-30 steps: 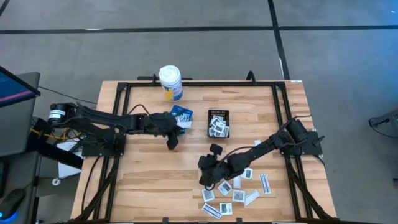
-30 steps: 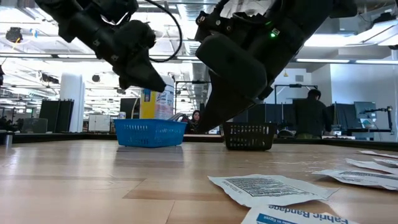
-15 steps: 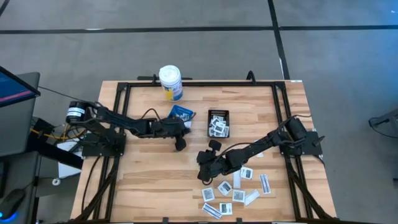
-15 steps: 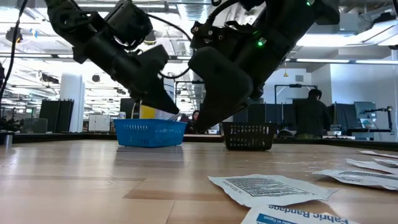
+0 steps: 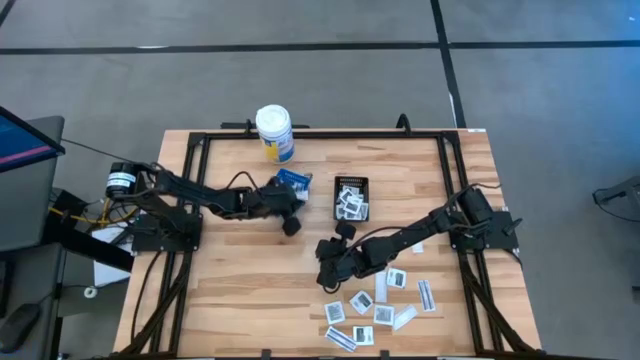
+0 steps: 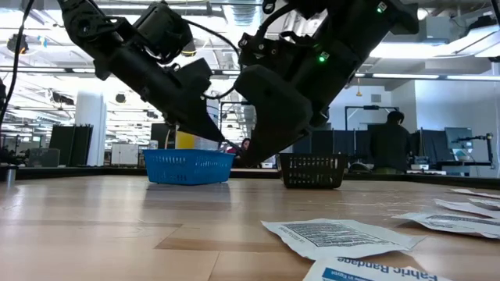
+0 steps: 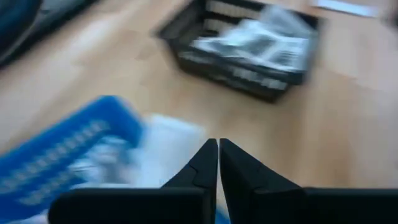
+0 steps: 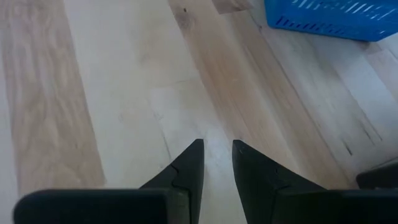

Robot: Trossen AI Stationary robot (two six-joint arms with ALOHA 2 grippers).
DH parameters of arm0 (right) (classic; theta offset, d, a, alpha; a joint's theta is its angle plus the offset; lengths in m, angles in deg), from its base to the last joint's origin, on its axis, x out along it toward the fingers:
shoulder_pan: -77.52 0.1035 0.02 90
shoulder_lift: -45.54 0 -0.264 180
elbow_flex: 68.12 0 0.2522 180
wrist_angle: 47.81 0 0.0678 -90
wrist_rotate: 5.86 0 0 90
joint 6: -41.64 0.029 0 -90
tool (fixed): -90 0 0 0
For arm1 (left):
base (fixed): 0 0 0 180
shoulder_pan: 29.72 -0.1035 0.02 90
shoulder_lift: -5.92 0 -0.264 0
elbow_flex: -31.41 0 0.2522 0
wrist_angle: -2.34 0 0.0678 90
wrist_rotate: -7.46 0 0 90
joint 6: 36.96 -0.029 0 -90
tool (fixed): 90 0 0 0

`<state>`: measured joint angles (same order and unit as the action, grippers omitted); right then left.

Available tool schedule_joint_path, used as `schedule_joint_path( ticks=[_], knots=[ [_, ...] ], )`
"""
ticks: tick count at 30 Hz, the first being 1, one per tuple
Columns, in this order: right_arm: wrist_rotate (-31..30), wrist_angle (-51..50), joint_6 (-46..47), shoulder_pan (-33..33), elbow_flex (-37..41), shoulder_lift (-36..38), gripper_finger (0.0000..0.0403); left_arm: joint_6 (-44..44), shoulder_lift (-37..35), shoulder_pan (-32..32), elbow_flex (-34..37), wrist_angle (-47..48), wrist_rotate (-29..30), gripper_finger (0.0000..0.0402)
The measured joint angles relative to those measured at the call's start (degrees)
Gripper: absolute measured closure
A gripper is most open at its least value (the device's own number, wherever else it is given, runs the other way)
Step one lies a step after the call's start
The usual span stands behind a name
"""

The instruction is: Pick & Place First Aid Supplies

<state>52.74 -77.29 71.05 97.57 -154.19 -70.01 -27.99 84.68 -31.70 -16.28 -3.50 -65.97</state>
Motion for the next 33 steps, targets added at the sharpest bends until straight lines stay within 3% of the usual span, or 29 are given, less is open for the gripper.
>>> schedule_joint_path(
  ticks=[6,17,28,33],
  knots=[
    [0.04,0.0,0.02,0.0,0.0,0.0,0.0325,-1.82,0.04,0.52,0.0,-1.04,-1.61,0.0395],
    [0.02,0.04,0.02,-0.08,0.0,0.0,0.0325,-2.74,4.44,-4.94,-0.07,-1.65,-1.41,0.0395],
    [0.02,-0.09,-0.9,-0.29,0.0,0.0,0.0325,-2.73,3.32,-3.66,-0.07,-4.01,-1.12,0.0395],
    [0.04,-0.07,-0.9,-0.24,0.0,0.0,0.0325,-2.73,3.19,-3.66,-0.07,-3.14,5.23,0.0394]
  ],
)
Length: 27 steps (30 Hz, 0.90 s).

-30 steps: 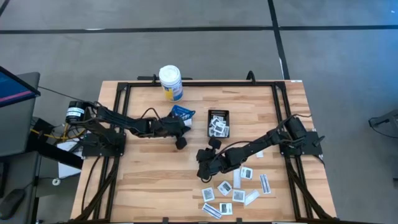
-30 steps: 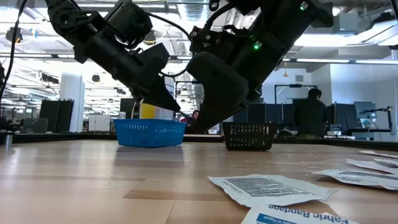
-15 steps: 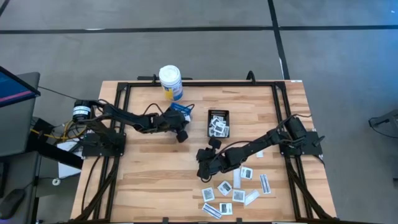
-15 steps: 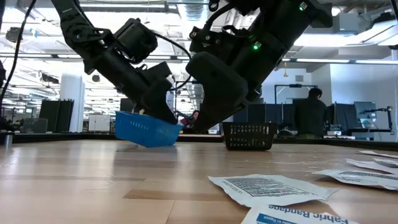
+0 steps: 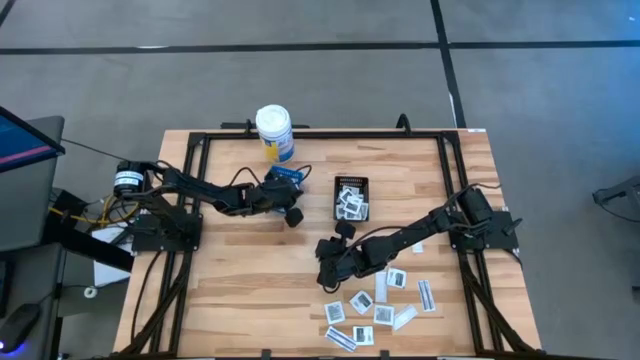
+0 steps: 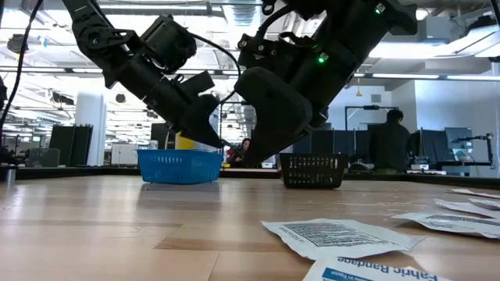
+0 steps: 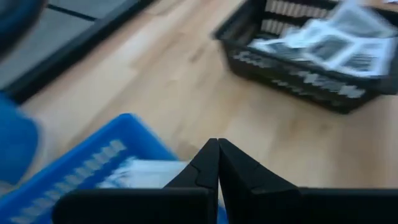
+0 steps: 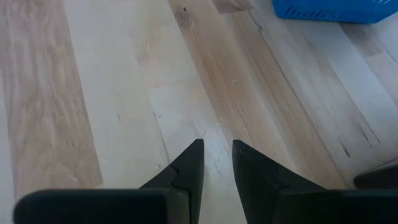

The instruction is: Pick & Place First Aid Supplies

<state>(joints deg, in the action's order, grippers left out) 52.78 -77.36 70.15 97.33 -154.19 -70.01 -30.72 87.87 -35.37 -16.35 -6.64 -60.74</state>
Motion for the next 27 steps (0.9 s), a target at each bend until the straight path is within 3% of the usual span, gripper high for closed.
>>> schedule_joint_path(
  ticks=[7,17,23,27],
  knots=[
    [0.02,0.39,0.32,0.49,0.24,0.0,0.0325,-0.01,-0.72,0.0,0.07,3.88,9.94,0.0394],
    [0.88,1.75,3.38,1.26,2.32,0.0,0.0325,0.2,-0.72,-1.31,0.07,4.41,11.19,0.0393],
    [9.61,2.71,2.47,2.4,2.05,0.0,0.0325,0.16,-3.35,-0.37,0.07,4.47,11.1,0.0394],
    [16.75,2.81,1.53,3.9,1.62,0.0,0.0325,0.17,-9.69,2.23,0.04,4.28,6.14,0.0392]
  ],
)
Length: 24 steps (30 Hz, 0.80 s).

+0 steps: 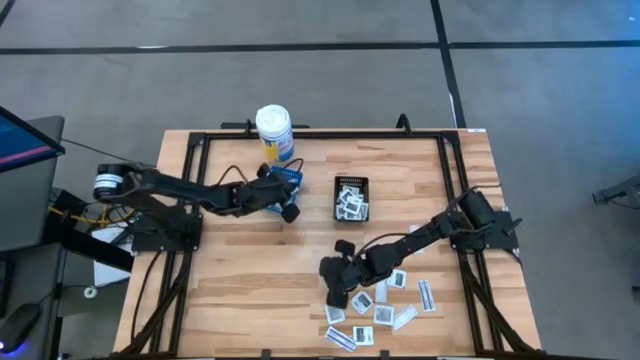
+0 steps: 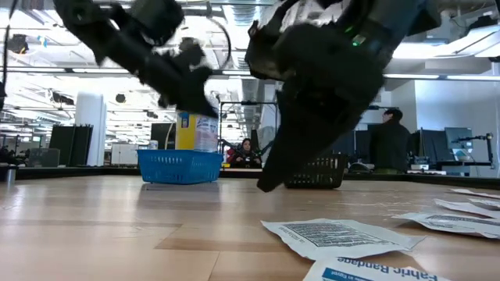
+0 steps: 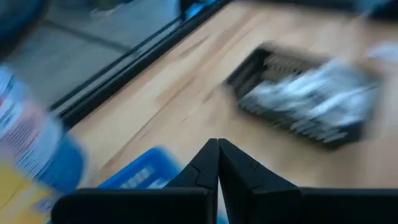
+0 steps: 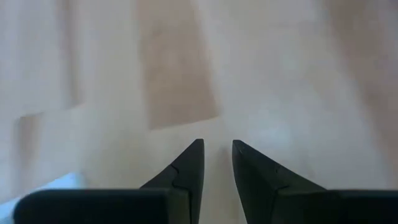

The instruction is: Pick & Place First Aid Supplies

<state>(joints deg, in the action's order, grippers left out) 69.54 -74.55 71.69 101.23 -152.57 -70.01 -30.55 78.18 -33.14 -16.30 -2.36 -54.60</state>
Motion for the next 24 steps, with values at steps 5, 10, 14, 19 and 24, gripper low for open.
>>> schedule_joint_path(
  ticks=[5,10,14,19,24],
  knots=[
    [1.13,0.42,0.23,2.51,-0.02,0.0,0.0325,-0.14,-7.88,3.32,0.0,-0.11,-6.02,0.0395],
    [1.19,0.53,4.09,5.02,-0.02,0.0,0.0325,-0.21,-10.49,5.94,-0.02,0.13,-6.94,0.039],
    [1.19,0.77,5.24,6.81,-0.03,0.0,0.0325,-1.95,-9.86,6.88,-0.02,0.47,-6.95,0.0392],
    [4.01,0.16,7.73,8.85,-0.07,0.02,0.0325,-2.12,-9.48,7.24,0.0,0.47,-6.92,0.0395],
    [4.4,0.34,7.38,10.23,-0.07,0.02,0.0325,-2.15,-9.5,6.73,0.0,0.42,-6.88,0.039]
  ],
)
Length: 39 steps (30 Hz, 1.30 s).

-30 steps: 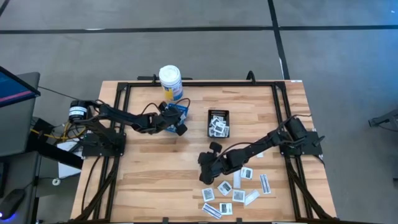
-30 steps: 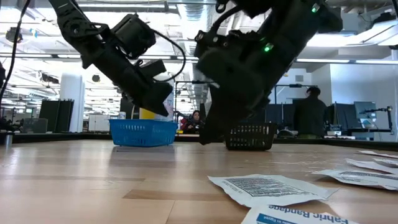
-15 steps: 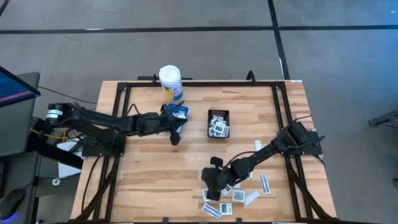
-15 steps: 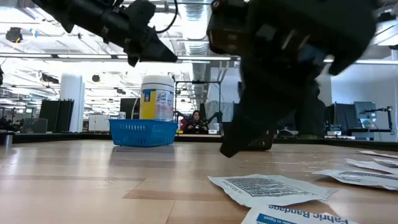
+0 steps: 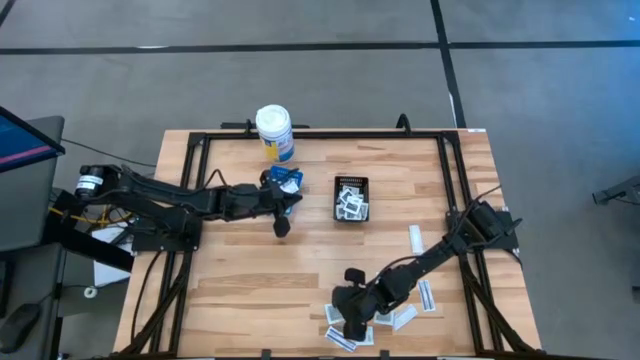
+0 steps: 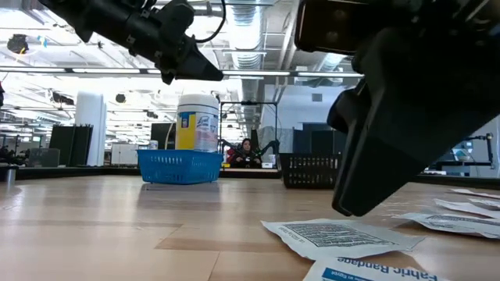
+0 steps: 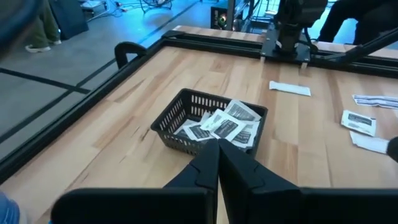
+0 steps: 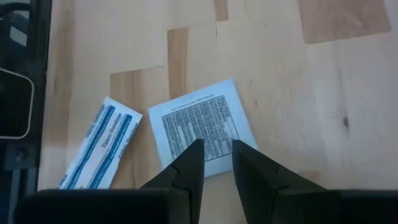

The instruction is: Pick & Place First Aid Supplies

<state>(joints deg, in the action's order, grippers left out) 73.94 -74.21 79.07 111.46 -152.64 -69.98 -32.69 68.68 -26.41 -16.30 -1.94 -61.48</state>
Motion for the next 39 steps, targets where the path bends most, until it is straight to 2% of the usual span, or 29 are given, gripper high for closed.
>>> schedule_joint_path(
  ticks=[11,22,27,30,35,39],
  knots=[
    [-3.27,1.24,-3.03,0.03,0.09,0.0,0.0325,-2.36,-0.02,-1.27,0.0,-0.44,0.08,0.0392],
    [-3.21,7.05,-1.78,-0.27,5.88,0.28,0.0325,-2.36,-0.04,-1.26,0.0,-0.44,0.08,0.0395],
    [-4.88,7.1,-6.08,-0.55,6.12,0.2,0.0327,-2.36,-0.04,-1.26,0.0,-0.44,0.08,0.0391],
    [-4.51,6.72,-7.82,-1.18,6.16,0.15,0.0341,-2.36,-0.04,-1.26,0.0,-0.44,0.07,0.0391],
    [-3.19,6.23,-7.87,-2.16,6.21,0.15,0.0395,-2.36,-0.04,-1.26,0.0,-0.16,0.06,0.0395],
    [-3.19,5.71,-7.54,-2.53,6.21,0.13,0.0394,-2.36,-0.04,-1.21,0.0,0.37,0.06,0.0393]
  ],
)
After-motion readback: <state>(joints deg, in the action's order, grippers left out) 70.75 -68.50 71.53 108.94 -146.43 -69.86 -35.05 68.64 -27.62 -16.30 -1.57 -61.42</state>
